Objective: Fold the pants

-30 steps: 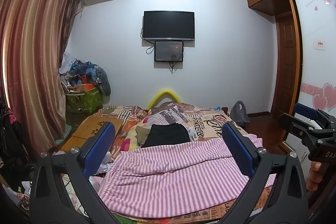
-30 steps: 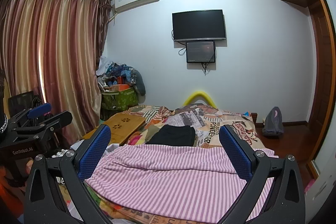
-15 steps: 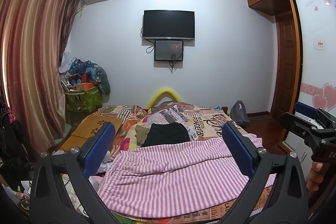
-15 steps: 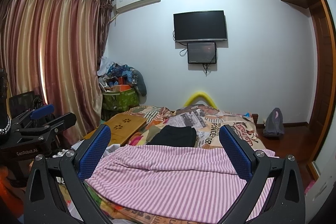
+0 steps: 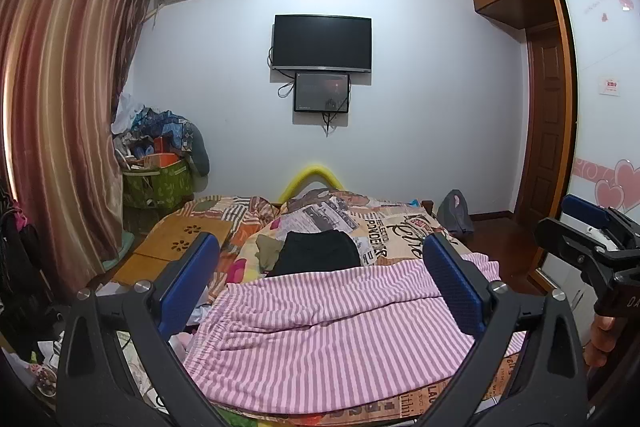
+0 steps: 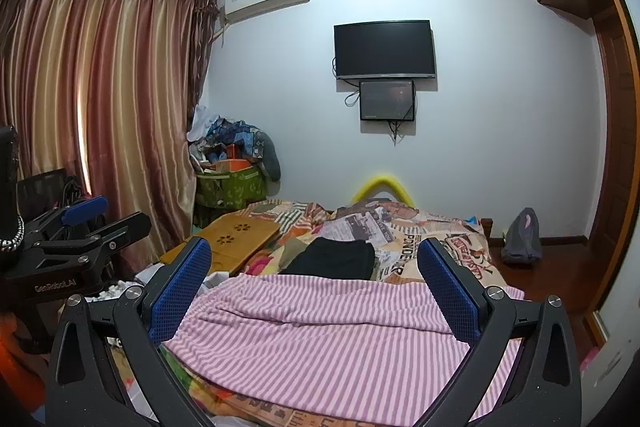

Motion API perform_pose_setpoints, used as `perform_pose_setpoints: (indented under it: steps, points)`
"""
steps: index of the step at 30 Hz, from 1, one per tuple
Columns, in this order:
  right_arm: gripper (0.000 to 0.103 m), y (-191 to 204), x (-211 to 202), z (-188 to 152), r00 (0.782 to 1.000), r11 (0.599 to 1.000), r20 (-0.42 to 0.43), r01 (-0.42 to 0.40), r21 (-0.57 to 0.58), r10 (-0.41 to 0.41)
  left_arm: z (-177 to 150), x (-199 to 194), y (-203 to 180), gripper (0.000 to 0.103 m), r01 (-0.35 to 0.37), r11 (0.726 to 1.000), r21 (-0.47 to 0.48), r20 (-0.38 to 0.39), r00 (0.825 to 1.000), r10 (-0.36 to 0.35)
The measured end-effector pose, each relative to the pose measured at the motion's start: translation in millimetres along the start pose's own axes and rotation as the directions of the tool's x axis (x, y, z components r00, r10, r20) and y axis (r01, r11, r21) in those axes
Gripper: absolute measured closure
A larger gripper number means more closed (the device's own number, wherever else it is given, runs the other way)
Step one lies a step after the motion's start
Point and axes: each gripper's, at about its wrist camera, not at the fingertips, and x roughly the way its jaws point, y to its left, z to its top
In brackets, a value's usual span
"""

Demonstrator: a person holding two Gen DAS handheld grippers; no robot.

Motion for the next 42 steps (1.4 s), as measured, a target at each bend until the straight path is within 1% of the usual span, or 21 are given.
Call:
perform_pose_setpoints:
  steps: [7,11,15,17,20,21,22,23,24,25,26,27,28,29,30,31,34,38,39,41,42]
  points:
    - [0.001,-9,13,-6,0.999,1.0,-0.035,0.01,0.017,-0.009,-2,15,6,0.0,0.014,1.0,0.01,-0.018,1.0,-0.014]
    - [0.001,-20,22,-12,0.998,0.999,-0.051,0.031,0.021,-0.03,-5,38,10,0.0,-0.009,1.0,0.021,-0.039,0.999,0.01]
    - [0.001,-41,35,-21,0.993,0.996,-0.082,0.091,0.006,-0.09,-8,72,21,0.0,-0.018,1.0,0.008,-0.093,0.995,0.019]
    - [0.001,-59,42,-26,0.985,0.99,-0.105,0.139,-0.003,-0.138,-10,96,28,0.0,-0.016,1.0,0.002,-0.136,0.991,0.016]
    - [0.001,-89,49,-37,0.965,0.975,-0.144,0.221,-0.017,-0.221,-15,129,36,0.0,-0.037,0.999,0.017,-0.188,0.981,0.04]
    - [0.001,-103,53,-42,0.953,0.967,-0.164,0.254,-0.025,-0.255,-18,143,39,0.0,-0.042,0.999,0.024,-0.21,0.977,0.047]
    - [0.001,-108,54,-44,0.947,0.963,-0.176,0.269,-0.029,-0.27,-21,155,41,0.0,-0.043,0.999,0.028,-0.232,0.971,0.048]
    - [0.001,-125,60,-49,0.929,0.951,-0.206,0.308,-0.034,-0.308,-24,170,46,0.0,-0.043,0.999,0.022,-0.261,0.964,0.047]
    - [0.001,-131,61,-50,0.921,0.946,-0.22,0.322,-0.036,-0.321,-27,184,52,0.0,-0.034,0.999,0.011,-0.288,0.957,0.036]
    - [0.001,-150,66,-56,0.903,0.935,-0.25,0.352,-0.033,-0.349,-31,199,57,0.0,-0.026,1.0,0.001,-0.316,0.948,0.025]
    - [0.001,-154,66,-55,0.897,0.932,-0.261,0.361,-0.032,-0.357,-34,214,63,0.0,-0.031,1.0,-0.004,-0.343,0.939,0.028]
    - [0.001,-173,70,-60,0.878,0.919,-0.288,0.393,-0.025,-0.383,-38,226,66,0.0,-0.044,0.999,0.0,-0.36,0.932,0.041]
    - [0.001,-176,70,-60,0.869,0.913,-0.299,0.407,-0.025,-0.395,-40,238,71,0.0,-0.061,0.998,0.007,-0.373,0.926,0.059]
    - [0.001,-191,72,-63,0.856,0.905,-0.316,0.426,-0.018,-0.409,-44,252,75,0.0,-0.075,0.997,0.019,-0.386,0.919,0.076]
    - [0.001,-200,73,-64,0.848,0.9,-0.327,0.436,-0.013,-0.416,-47,264,78,0.0,-0.084,0.996,0.028,-0.4,0.912,0.088]
    - [0.001,-218,76,-69,0.833,0.888,-0.348,0.459,-0.002,-0.431,-49,277,82,0.0,-0.09,0.995,0.039,-0.417,0.904,0.098]
    - [0.001,-252,87,-77,0.797,0.864,-0.393,0.503,0.01,-0.459,-58,319,93,0.0,-0.111,0.99,0.087,-0.457,0.879,0.138]
    - [0.001,-288,110,-88,0.765,0.842,-0.435,0.538,0.026,-0.475,-69,362,112,0.0,-0.131,0.985,0.113,-0.476,0.863,0.169]
    - [0.001,-297,120,-91,0.752,0.835,-0.449,0.549,0.024,-0.482,-72,375,119,0.0,-0.137,0.984,0.114,-0.489,0.854,0.176]
    - [0.002,-312,134,-100,0.745,0.835,-0.467,0.55,0.024,-0.477,-81,397,132,0.0,-0.17,0.979,0.112,-0.51,0.835,0.204]
    - [0.002,-320,143,-106,0.735,0.833,-0.482,0.553,0.019,-0.477,-87,411,141,0.0,-0.191,0.976,0.102,-0.529,0.821,0.216]
